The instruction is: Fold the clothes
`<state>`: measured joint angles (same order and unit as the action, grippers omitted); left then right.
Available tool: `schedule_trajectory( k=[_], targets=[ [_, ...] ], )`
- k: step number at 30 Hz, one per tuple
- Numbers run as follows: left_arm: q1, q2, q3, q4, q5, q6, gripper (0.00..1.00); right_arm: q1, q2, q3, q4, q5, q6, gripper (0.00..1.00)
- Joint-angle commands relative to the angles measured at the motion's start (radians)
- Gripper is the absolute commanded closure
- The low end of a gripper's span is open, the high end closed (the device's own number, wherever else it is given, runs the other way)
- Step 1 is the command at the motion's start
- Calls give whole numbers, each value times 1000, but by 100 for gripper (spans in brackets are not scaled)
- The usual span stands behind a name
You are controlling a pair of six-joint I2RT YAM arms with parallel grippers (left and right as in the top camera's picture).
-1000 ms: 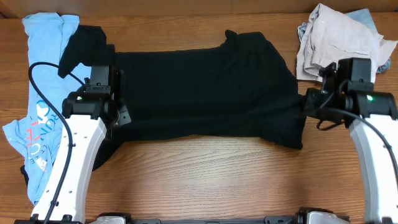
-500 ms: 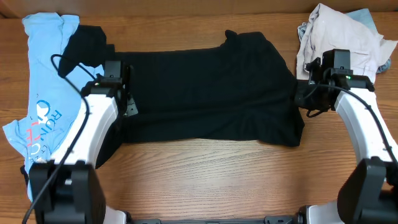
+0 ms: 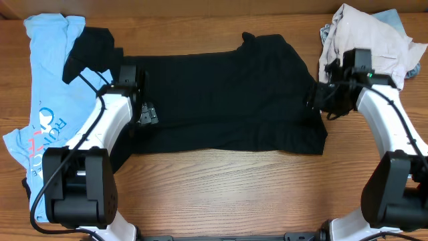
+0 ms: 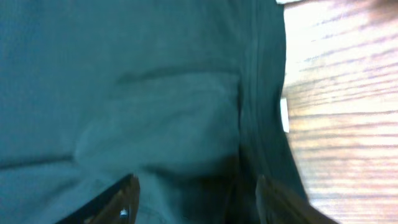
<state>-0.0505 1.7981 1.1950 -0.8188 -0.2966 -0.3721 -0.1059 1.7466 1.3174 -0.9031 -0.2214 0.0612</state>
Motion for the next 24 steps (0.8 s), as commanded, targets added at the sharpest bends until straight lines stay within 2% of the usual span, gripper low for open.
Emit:
schedule_trajectory(
  k=[1, 5, 8, 12, 14, 17, 24],
  targets=[
    [5, 6, 203, -91, 18, 143, 0, 0, -7, 250, -127, -19, -49, 34],
    [5, 9, 462, -191, 236, 348, 0, 23, -7, 510, -279, -19, -80, 34],
    [7, 35, 618, -201, 261, 406, 0, 55, -7, 661, -319, -15, -96, 34],
    [47, 163, 760, -194, 272, 444, 0, 105, -7, 698, -319, 8, -96, 34],
    [82, 269, 821, -171, 330, 490, 0, 134, 0, 698, -325, 21, -96, 34],
    [103, 359, 859, -128, 376, 541, 0, 160, 4, 698, -325, 43, -95, 34],
    [106, 472, 866, -19, 375, 602, 0, 178, 15, 698, -330, 48, -95, 34]
  ],
)
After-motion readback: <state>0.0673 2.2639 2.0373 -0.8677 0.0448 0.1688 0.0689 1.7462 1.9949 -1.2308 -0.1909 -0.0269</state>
